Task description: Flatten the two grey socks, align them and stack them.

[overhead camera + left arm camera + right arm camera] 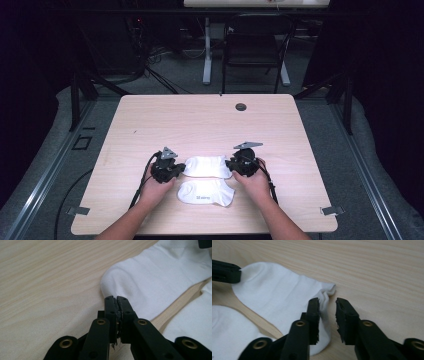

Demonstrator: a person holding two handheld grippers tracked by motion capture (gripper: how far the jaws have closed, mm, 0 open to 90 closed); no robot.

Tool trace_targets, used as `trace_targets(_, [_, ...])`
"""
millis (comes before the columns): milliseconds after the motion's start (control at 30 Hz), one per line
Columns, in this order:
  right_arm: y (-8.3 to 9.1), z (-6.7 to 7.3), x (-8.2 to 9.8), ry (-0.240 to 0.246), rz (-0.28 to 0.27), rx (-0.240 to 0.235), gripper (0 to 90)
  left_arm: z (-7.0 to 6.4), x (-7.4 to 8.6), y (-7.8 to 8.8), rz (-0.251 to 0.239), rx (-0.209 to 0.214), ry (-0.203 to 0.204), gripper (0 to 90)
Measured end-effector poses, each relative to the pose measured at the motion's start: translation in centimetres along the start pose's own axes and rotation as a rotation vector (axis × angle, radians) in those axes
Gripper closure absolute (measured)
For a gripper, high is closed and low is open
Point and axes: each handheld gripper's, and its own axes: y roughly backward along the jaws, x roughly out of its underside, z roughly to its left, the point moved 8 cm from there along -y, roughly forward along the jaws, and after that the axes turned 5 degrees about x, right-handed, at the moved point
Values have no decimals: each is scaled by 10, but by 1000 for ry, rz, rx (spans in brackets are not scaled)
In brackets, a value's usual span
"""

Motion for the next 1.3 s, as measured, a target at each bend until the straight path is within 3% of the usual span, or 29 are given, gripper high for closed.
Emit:
trace_targets(33, [-2, -3, 2, -5, 6, 14, 829, 0, 0, 0, -2, -4, -3, 877])
trace_targets(100, [-5, -6, 5, -21, 7, 11, 858, 0, 1, 0, 3, -2, -3, 878])
trace_targets(233, [-7, -10, 9, -37, 31, 10, 865, 0, 2, -1, 8, -3, -3, 878])
trace_targets(467, [-9, -12, 10, -40, 23, 7, 866, 0, 2, -1, 6, -4, -2, 878])
trace_targets(533, [-9, -12, 10, -43, 23, 4, 861, 0, 1, -1, 6, -5, -2, 878])
trace_targets(600, [-9, -10, 11, -60, 21, -31, 774, 0, 1, -2, 4, -4, 6, 878])
trace_targets(733, [-10, -7, 13, -49, 28, -38, 751, 0, 1, -2, 4, -2, 6, 878])
trace_targets(900, [-9, -5, 13, -42, 33, -34, 852, 0, 1, -1, 3, 1, 8, 878])
trace_targets(1300, [6, 0, 1, -33, -37, -55, 867, -2, -5, 8, -29, 12, 11, 879])
